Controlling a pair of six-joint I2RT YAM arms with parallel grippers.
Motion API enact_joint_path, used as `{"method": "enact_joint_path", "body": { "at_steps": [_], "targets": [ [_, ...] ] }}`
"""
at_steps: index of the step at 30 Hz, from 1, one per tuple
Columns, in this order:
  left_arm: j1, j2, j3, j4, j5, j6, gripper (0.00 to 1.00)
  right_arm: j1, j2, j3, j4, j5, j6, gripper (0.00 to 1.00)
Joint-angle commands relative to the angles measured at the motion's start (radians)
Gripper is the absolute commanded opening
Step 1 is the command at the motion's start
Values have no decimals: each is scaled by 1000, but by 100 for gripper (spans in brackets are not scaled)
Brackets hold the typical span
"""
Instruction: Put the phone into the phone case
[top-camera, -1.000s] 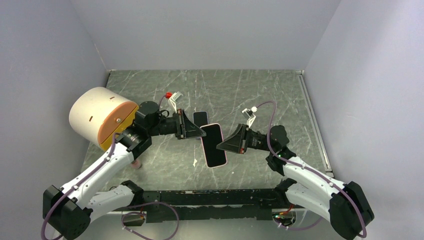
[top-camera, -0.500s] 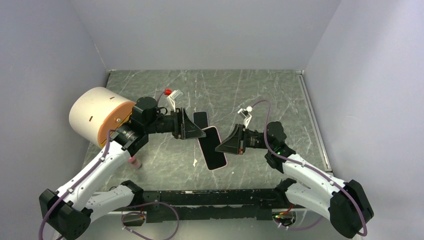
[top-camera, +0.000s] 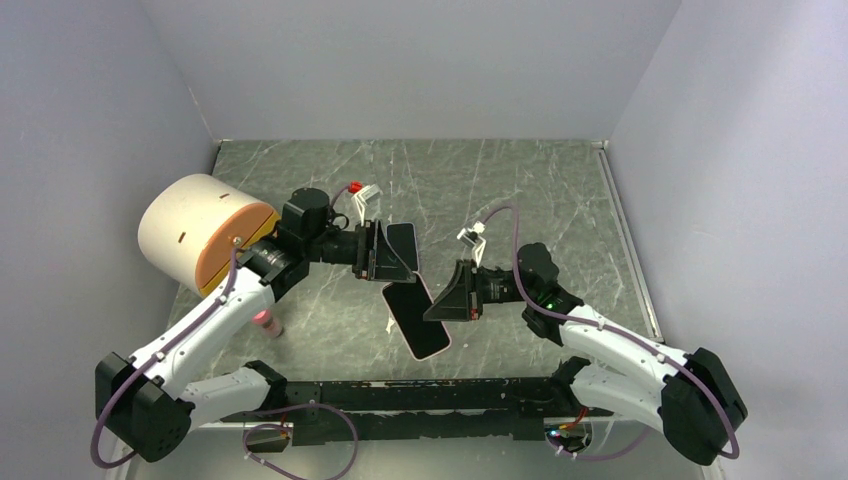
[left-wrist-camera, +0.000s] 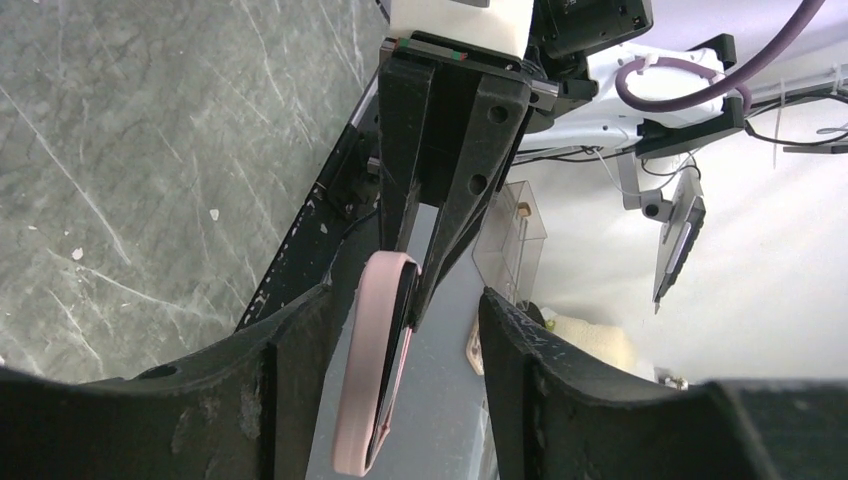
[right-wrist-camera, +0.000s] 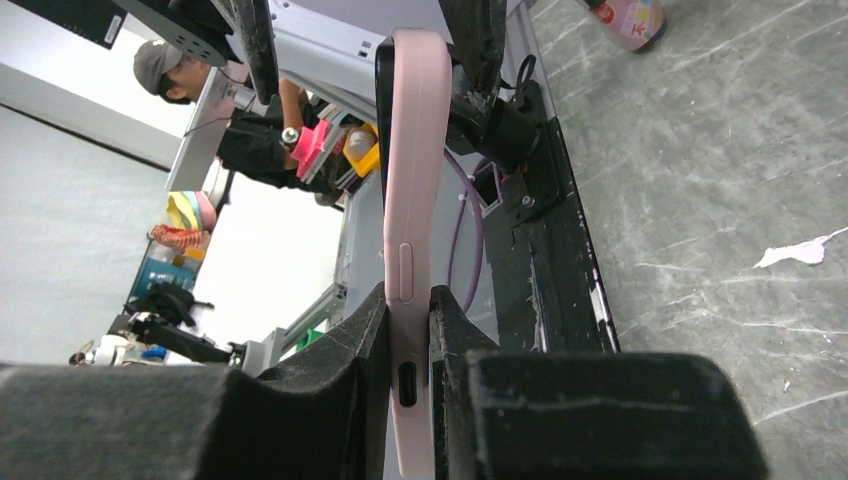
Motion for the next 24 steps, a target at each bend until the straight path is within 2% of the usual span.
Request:
{"method": "enact_joint_path", "body": {
  "at_steps": [1, 5, 8, 13, 20, 24],
  "targets": [
    [4, 7, 21, 25, 55, 24, 57, 19, 3, 64, 72, 4, -13, 0],
    [5, 9, 18, 22, 58, 30, 42, 25, 17, 66, 73, 6, -13, 0],
    [4, 9, 19, 11, 56, 45, 21, 26, 21, 70, 65, 11, -16, 0],
    [4, 14, 19, -11, 56, 80, 4, 28, 33, 74, 46, 33, -13, 0],
    [5, 3, 55, -145, -79, 206, 3, 27, 61, 92, -1, 69, 2, 0],
    [4, -34, 27, -102, -98, 247, 8, 26, 82, 105, -35, 106, 25, 0]
  ]
}}
